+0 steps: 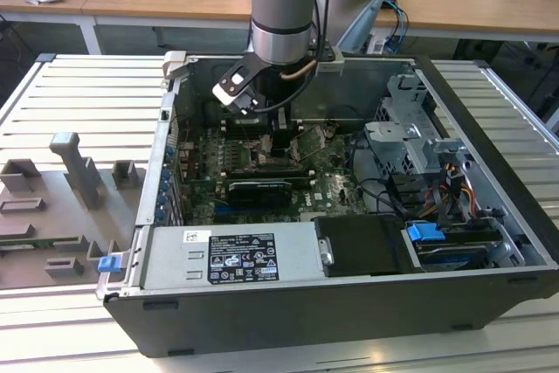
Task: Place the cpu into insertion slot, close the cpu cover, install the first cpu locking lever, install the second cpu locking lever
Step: 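Place the cpu into insertion slot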
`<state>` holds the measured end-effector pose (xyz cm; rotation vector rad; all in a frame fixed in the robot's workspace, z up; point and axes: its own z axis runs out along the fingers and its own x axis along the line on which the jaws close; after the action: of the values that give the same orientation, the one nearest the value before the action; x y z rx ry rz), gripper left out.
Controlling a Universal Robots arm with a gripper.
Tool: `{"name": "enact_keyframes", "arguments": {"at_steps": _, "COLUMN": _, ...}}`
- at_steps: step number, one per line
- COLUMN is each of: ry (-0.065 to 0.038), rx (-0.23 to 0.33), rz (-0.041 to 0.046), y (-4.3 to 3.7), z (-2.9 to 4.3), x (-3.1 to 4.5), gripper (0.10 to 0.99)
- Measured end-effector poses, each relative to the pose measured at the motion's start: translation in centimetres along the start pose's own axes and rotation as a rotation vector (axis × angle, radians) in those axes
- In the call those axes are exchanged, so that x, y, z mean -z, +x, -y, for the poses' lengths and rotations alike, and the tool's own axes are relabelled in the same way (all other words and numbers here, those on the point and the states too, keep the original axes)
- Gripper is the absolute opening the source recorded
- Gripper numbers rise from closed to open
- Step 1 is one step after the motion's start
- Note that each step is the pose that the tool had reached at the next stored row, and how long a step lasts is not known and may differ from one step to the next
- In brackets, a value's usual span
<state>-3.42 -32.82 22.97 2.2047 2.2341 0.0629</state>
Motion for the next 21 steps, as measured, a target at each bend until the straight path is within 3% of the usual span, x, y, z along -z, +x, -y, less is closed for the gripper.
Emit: {"name": "enact_keyframes", "arguments": {"at_steps": 21, "ry": 0.0, "rx": 0.0, "rz": -0.0005, "y": 0.01, "z": 0.09, "x": -0.84, "gripper": 0.541}}
